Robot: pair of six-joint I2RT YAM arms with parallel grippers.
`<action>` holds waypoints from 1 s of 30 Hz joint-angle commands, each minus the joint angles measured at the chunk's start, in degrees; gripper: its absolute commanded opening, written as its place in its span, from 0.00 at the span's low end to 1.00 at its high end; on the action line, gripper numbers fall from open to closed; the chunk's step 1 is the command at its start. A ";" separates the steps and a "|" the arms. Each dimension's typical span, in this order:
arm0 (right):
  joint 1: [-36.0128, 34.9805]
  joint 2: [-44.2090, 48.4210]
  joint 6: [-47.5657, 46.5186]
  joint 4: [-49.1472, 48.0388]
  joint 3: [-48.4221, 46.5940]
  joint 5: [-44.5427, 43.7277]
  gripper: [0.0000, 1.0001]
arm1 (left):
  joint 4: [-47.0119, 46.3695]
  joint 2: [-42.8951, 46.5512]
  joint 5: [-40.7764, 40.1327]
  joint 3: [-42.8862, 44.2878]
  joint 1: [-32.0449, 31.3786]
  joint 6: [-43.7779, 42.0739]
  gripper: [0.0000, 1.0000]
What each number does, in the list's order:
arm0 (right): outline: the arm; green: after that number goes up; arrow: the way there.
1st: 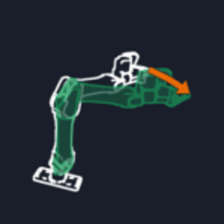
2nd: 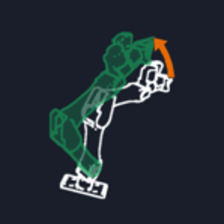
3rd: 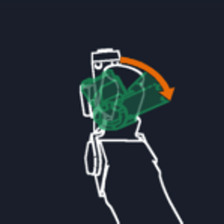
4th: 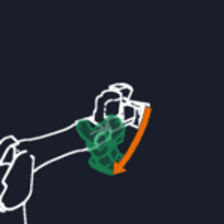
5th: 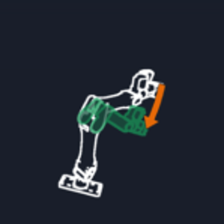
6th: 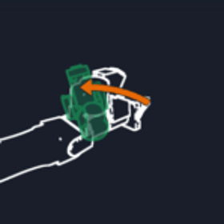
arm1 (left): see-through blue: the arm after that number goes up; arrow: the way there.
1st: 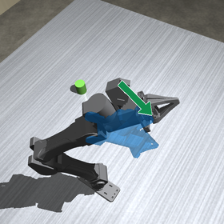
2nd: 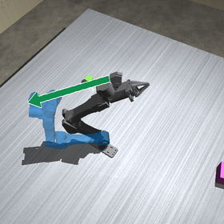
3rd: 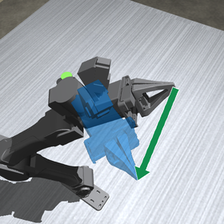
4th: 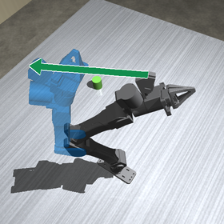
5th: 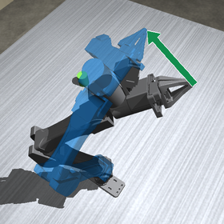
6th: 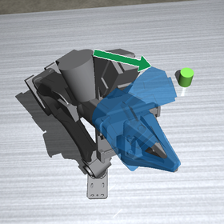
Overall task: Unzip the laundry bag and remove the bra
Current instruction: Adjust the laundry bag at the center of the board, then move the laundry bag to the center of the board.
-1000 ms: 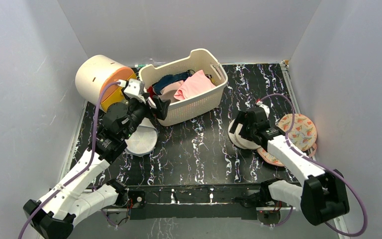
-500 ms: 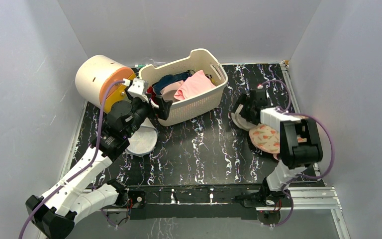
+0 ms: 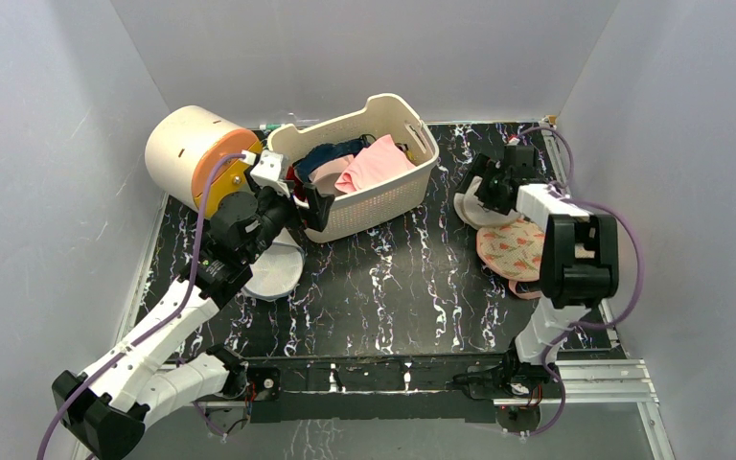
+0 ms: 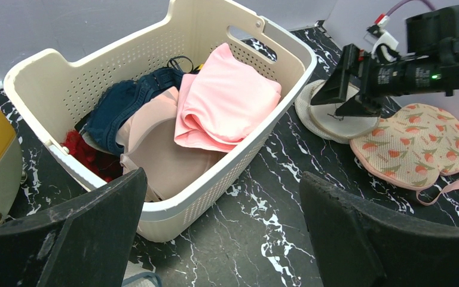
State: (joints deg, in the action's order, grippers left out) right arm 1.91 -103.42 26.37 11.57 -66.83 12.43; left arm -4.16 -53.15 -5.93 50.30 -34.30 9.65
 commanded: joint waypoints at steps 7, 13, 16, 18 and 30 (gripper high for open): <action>0.28 32.25 -0.84 6.01 14.88 -18.16 0.98 | -1.43 0.66 2.77 2.01 -0.17 1.05 0.98; 6.58 38.12 1.32 3.71 23.10 -23.19 0.98 | -0.50 -0.75 1.92 2.53 -0.17 1.16 0.98; 8.29 35.40 2.32 3.87 23.18 -20.06 0.98 | -1.61 -0.64 2.04 1.59 -0.19 1.25 0.98; 8.29 32.65 2.39 4.05 23.15 -17.72 0.98 | -0.92 -1.28 1.81 1.94 -0.17 1.25 0.98; 7.20 31.84 4.94 4.31 33.36 -2.40 0.98 | -0.84 -2.03 3.00 2.43 -0.15 1.85 0.98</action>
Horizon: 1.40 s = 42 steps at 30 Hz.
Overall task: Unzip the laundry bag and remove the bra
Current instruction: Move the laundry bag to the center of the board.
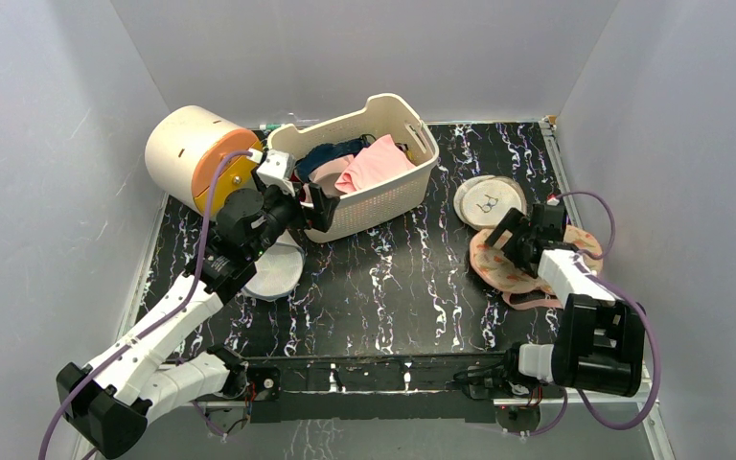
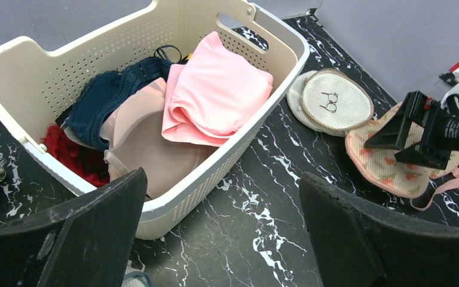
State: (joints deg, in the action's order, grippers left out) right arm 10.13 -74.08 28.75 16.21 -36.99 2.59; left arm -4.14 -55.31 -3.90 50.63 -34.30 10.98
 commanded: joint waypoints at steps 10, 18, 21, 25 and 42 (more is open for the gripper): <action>-15.05 10.60 10.56 2.13 9.44 8.59 0.98 | -1.45 0.14 3.26 1.80 -0.16 2.18 0.98; -37.94 4.84 17.62 -3.50 8.12 9.09 0.98 | -1.43 -0.80 2.94 1.74 -0.18 2.02 0.98; -47.16 0.46 15.27 -2.20 1.48 6.64 0.98 | -1.57 -1.20 2.87 1.54 -0.18 2.07 0.98; -53.66 -2.62 9.82 2.56 -6.61 1.20 0.98 | -1.49 -2.09 2.89 1.53 -0.15 2.11 0.98; -27.17 1.11 -0.86 4.81 -12.81 5.68 0.98 | -0.68 -5.60 7.25 2.67 -0.24 1.30 0.98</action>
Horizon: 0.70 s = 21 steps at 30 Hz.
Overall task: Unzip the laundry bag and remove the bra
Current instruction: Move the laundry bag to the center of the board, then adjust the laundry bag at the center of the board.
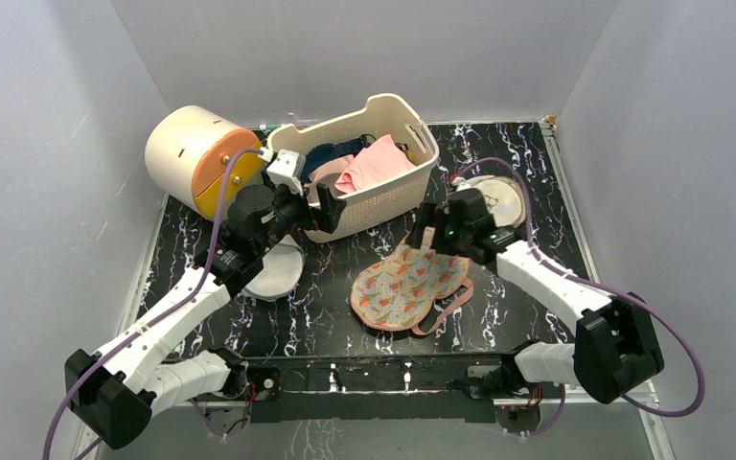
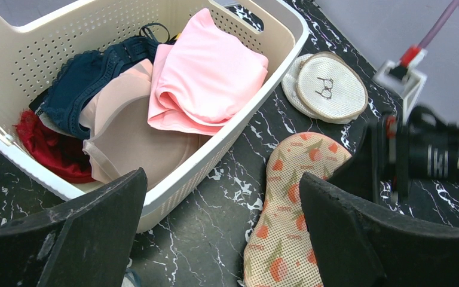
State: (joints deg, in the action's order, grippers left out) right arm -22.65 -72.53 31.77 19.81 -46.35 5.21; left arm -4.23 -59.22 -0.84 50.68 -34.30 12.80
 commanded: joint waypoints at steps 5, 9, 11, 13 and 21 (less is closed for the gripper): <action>15.20 4.94 -6.35 -1.20 0.27 8.57 0.98 | 0.57 -7.65 14.24 5.34 -3.28 -0.26 0.98; 17.67 7.79 -6.20 -0.43 2.64 7.08 0.98 | 6.52 -15.95 13.99 9.80 -11.06 -3.08 0.98; 18.07 8.39 -6.26 0.05 4.00 4.64 0.98 | 11.10 -20.83 10.08 12.55 -15.72 -5.06 0.98; 18.72 8.44 -6.49 -1.10 5.89 6.31 0.98 | 14.15 -25.06 6.65 14.41 -19.27 -6.02 0.98; 20.71 2.08 -7.67 -8.12 8.46 15.56 0.94 | 12.26 -29.58 7.19 13.96 -21.51 -1.20 0.98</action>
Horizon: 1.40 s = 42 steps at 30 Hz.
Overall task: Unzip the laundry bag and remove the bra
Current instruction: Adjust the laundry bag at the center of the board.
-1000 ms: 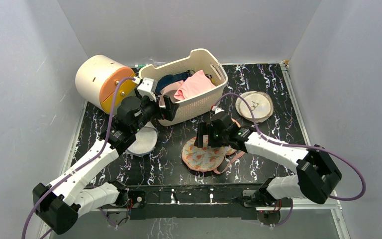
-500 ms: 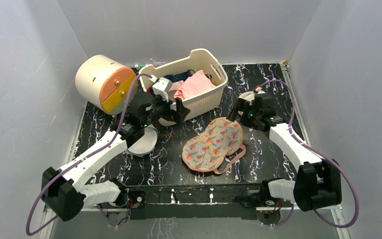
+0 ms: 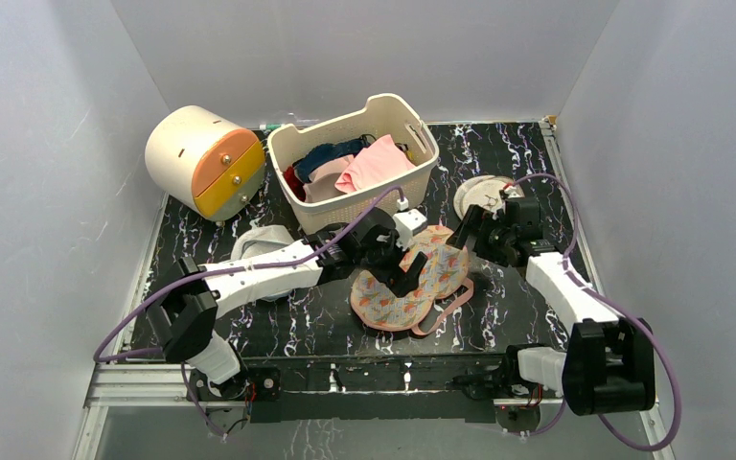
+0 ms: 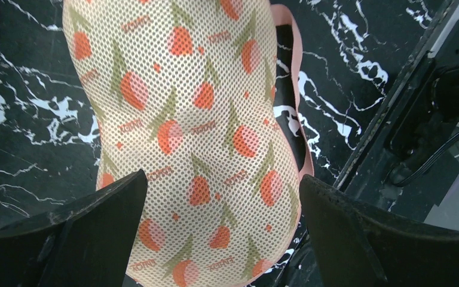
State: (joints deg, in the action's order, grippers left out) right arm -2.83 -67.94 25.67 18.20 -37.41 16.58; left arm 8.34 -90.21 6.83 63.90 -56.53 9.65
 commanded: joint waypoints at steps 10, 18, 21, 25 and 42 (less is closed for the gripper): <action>0.36 -11.06 -1.04 -11.91 2.38 18.00 0.77 | -0.69 2.47 -7.76 0.36 0.67 2.27 0.98; 2.04 -19.19 -3.90 -6.19 -6.15 13.20 0.78 | -0.08 3.91 -10.17 0.26 0.69 1.25 0.98; 2.04 -20.97 -3.86 -5.03 -9.93 12.78 0.78 | -0.36 3.79 -9.36 0.09 0.69 2.04 0.98; 2.04 -19.05 -4.54 0.06 -14.66 8.59 0.82 | -3.01 1.70 -3.01 -2.20 0.53 9.16 0.98; -17.39 2.44 7.12 -3.82 3.16 12.64 0.93 | -8.66 17.77 -14.94 -7.95 0.46 7.09 0.98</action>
State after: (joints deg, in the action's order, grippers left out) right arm -11.09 -64.77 26.02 22.02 -37.67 27.57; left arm 3.51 -79.35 -2.13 56.58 -56.01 19.97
